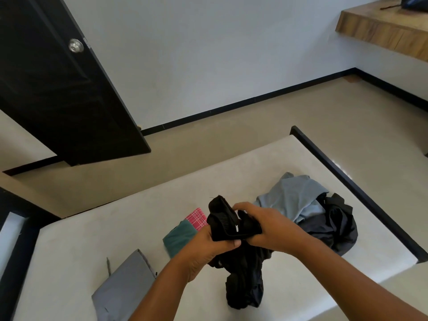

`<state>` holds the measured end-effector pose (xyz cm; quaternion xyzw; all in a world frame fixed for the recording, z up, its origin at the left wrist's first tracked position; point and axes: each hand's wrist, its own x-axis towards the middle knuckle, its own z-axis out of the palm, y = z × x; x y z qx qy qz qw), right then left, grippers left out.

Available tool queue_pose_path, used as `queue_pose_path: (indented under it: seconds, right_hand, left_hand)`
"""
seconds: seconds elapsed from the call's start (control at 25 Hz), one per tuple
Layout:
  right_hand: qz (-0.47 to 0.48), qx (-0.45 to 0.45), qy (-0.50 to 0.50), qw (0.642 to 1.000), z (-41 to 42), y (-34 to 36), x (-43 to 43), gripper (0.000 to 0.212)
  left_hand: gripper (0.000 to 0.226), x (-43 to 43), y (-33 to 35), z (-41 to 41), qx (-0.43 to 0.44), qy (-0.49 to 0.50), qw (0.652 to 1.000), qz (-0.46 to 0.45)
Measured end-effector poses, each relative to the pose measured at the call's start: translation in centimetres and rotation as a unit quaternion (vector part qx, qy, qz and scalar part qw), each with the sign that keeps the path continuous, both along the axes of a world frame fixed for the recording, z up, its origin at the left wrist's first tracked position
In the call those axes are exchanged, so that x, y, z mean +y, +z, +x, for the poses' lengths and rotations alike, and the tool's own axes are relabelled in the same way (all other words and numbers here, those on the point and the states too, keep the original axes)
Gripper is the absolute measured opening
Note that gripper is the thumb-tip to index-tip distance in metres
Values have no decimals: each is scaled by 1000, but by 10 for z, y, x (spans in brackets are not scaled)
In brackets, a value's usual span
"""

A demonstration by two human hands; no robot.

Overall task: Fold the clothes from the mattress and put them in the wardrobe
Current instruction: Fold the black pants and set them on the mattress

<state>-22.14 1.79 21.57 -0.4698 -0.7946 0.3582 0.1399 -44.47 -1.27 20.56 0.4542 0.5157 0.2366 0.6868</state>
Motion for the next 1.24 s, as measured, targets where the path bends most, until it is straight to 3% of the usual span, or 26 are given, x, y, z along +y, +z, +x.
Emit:
queue_pose_path:
  seconds: [0.12, 0.2, 0.28, 0.32, 0.44, 0.52, 0.64, 0.8, 0.92, 1.0, 1.08, 1.24]
  right_hand:
    - [98, -110, -5, 989, 6, 8, 11, 24]
    - [152, -135, 4, 979, 10, 17, 18, 21]
    - [206, -126, 39, 970, 13, 29, 24, 21]
    - [222, -121, 55, 966, 12, 37, 26, 23]
    - [173, -50, 73, 981, 8, 79, 35, 16]
    - [166, -24, 61, 984, 10, 111, 43, 28]
    - [187, -37, 30, 981, 23, 148, 53, 26]
    - [172, -175, 27, 969, 44, 180, 63, 32]
    - [152, -311, 17, 938, 58, 196, 73, 40]
    - [164, -350, -15, 922, 72, 211, 84, 38]
    - [187, -316, -59, 928, 86, 229, 97, 33]
    - [142, -222, -57, 963, 91, 255, 107, 31]
  left_hand:
    - [66, 1, 2, -1, 52, 51, 997, 8]
    - [89, 4, 12, -3, 174, 61, 981, 59]
    - [117, 10, 29, -2, 278, -18, 944, 174]
    - [120, 17, 38, 2, 306, -81, 917, 242]
    - [91, 44, 69, 16, 312, -205, 862, 343]
    - [66, 59, 89, 18, 280, -201, 864, 367]
    - [29, 75, 125, 12, 311, -171, 872, 339]
    - [15, 88, 168, -6, 365, -120, 838, 388]
    - [19, 94, 195, -21, 388, -98, 796, 453]
    - [22, 97, 209, -32, 402, -96, 775, 478]
    - [23, 97, 221, -39, 357, -64, 800, 477]
    - [26, 92, 253, -28, 140, 13, 892, 430]
